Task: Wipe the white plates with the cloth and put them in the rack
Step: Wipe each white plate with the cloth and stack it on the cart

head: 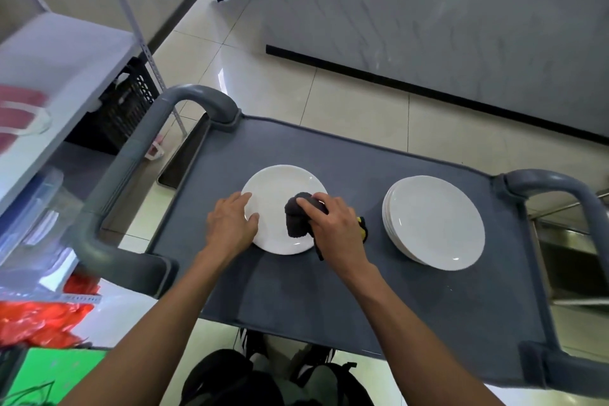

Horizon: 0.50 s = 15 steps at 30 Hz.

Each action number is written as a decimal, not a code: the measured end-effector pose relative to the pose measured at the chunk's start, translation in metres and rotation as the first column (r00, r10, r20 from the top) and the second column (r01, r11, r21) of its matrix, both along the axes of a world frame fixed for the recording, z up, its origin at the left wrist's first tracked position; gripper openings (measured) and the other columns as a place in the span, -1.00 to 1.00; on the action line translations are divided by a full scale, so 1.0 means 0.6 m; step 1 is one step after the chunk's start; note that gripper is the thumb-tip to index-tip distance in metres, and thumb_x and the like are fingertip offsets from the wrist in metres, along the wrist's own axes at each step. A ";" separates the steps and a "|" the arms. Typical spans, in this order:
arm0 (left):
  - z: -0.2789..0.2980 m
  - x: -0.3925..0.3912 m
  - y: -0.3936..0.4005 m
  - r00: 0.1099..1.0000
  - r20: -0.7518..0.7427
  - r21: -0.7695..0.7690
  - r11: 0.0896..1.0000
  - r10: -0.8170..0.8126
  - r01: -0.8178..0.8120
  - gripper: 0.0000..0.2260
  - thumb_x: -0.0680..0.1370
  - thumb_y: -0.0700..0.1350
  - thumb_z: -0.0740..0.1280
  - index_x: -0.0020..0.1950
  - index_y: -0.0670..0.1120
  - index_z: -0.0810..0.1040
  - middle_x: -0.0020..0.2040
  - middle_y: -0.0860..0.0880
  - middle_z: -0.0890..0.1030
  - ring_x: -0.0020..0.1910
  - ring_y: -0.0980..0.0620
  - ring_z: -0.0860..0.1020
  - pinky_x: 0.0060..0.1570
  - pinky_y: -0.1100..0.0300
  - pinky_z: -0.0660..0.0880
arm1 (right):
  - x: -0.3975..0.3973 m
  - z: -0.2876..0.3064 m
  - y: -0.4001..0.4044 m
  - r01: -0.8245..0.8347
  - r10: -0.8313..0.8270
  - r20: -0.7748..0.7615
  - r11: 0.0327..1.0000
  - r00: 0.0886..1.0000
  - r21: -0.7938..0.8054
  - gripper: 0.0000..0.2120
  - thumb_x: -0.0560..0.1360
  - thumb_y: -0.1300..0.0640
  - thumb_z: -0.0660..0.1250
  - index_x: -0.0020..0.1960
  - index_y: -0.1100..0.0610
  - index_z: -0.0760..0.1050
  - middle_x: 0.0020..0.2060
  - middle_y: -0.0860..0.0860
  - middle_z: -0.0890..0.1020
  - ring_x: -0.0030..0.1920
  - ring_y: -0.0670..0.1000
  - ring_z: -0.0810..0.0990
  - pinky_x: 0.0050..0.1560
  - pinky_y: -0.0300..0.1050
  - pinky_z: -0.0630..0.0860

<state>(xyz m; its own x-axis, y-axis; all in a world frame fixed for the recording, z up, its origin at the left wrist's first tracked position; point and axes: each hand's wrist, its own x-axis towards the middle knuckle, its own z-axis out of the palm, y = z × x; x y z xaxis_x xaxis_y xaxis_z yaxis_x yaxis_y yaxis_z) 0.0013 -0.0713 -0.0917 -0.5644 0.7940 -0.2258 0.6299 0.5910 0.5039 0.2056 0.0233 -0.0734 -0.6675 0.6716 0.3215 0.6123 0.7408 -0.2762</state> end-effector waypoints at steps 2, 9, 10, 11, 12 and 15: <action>-0.004 -0.002 0.003 1.000 0.024 -0.011 1.000 -0.005 0.005 -0.51 0.56 -0.03 0.37 0.49 -0.07 0.43 0.47 -0.04 0.45 0.38 -0.18 0.39 0.35 -0.08 0.35 | -0.002 -0.001 -0.001 0.002 -0.002 0.015 1.000 1.000 -0.006 -0.45 0.37 0.35 0.47 0.29 -0.02 0.58 0.13 0.09 0.62 -0.07 0.19 0.58 -0.22 0.07 0.52; -0.001 -0.007 0.014 0.970 0.208 0.085 0.986 0.122 -0.142 -0.52 0.52 -0.08 0.42 0.44 -0.07 0.50 0.40 -0.08 0.52 0.38 -0.14 0.44 0.36 -0.07 0.40 | -0.008 -0.013 -0.006 0.031 -0.031 -0.001 0.998 1.000 -0.057 -0.43 0.34 0.36 0.51 0.30 0.02 0.58 0.13 0.11 0.62 -0.06 0.22 0.59 -0.21 0.12 0.55; 0.002 -0.007 0.015 0.961 0.235 0.092 0.981 0.144 -0.170 -0.53 0.52 -0.07 0.42 0.43 -0.04 0.51 0.39 -0.07 0.53 0.37 -0.13 0.46 0.35 -0.06 0.42 | -0.010 -0.014 -0.007 0.030 -0.031 -0.005 0.998 1.000 -0.060 -0.42 0.33 0.37 0.52 0.29 0.03 0.58 0.13 0.11 0.62 -0.07 0.22 0.59 -0.22 0.12 0.56; 0.004 -0.007 0.017 0.953 0.257 0.097 0.977 0.161 -0.191 -0.55 0.51 -0.06 0.42 0.41 -0.03 0.52 0.39 -0.07 0.54 0.36 -0.12 0.47 0.35 -0.05 0.42 | -0.012 -0.015 -0.007 0.032 -0.032 -0.009 0.998 0.999 -0.061 -0.41 0.31 0.38 0.53 0.29 0.03 0.58 0.12 0.11 0.62 -0.07 0.22 0.60 -0.23 0.11 0.56; 0.006 -0.007 0.017 0.946 0.274 0.101 0.973 0.174 -0.208 -0.56 0.51 -0.05 0.42 0.40 -0.02 0.53 0.38 -0.07 0.55 0.35 -0.12 0.48 0.34 -0.04 0.43 | -0.015 -0.016 -0.008 0.034 -0.035 -0.011 0.998 0.999 -0.058 -0.40 0.30 0.38 0.54 0.29 0.02 0.58 0.11 0.11 0.63 -0.07 0.22 0.60 -0.24 0.10 0.55; 0.009 -0.007 0.017 0.926 0.314 0.097 0.963 0.210 -0.251 -0.58 0.50 -0.04 0.43 0.37 0.00 0.55 0.34 -0.06 0.58 0.30 -0.10 0.52 0.31 -0.02 0.46 | -0.025 -0.023 -0.010 0.024 -0.024 0.000 0.999 1.000 -0.044 -0.38 0.28 0.39 0.54 0.28 0.01 0.58 0.10 0.10 0.62 -0.08 0.21 0.59 -0.27 0.10 0.54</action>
<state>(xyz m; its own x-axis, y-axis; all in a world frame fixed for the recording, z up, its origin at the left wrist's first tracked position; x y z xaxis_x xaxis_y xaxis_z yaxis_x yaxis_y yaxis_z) -0.0031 -0.0614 -0.0862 -0.6583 0.6845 -0.3133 0.2926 0.6161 0.7313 0.1908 0.0174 -0.0869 -0.6507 0.7012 0.2914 0.6298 0.7128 -0.3087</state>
